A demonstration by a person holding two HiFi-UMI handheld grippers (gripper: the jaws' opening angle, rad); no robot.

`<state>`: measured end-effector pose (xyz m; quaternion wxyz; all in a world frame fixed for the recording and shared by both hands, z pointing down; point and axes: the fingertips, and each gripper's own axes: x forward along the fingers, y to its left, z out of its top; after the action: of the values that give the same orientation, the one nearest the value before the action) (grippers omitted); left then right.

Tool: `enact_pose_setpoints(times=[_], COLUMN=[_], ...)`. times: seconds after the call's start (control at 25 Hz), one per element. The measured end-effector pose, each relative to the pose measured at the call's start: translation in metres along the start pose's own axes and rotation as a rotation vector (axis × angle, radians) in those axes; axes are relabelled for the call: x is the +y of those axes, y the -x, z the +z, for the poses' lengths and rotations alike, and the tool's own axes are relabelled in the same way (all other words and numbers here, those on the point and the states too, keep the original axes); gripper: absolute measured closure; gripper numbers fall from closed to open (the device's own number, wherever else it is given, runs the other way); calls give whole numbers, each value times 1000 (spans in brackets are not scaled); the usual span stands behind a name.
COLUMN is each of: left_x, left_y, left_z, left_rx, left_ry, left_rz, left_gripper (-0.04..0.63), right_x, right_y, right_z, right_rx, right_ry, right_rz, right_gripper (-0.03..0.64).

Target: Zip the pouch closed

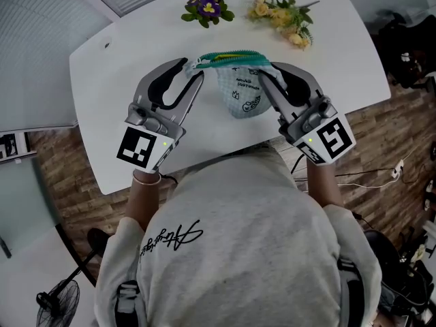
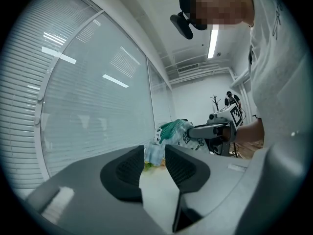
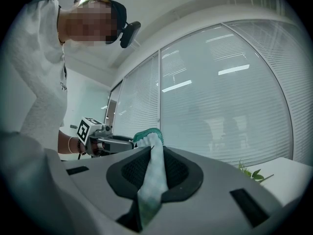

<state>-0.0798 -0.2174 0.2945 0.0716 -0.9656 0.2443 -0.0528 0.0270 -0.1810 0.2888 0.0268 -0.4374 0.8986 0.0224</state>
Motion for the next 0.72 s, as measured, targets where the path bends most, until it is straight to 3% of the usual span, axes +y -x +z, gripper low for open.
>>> enact_pose_setpoints(times=[0.2,0.72], left_x=[3,-12], left_y=[-6,-47], left_z=[-2,1], left_rx=[16,57], left_ry=[-15,-11], left_rz=[19,60], left_gripper=[519,565], right_x=[-4,-49], right_y=[5,21], right_z=[-4,-19], right_rx=[6,59], right_ry=[13,47], right_rz=[-8,-30], right_gripper=[562,558])
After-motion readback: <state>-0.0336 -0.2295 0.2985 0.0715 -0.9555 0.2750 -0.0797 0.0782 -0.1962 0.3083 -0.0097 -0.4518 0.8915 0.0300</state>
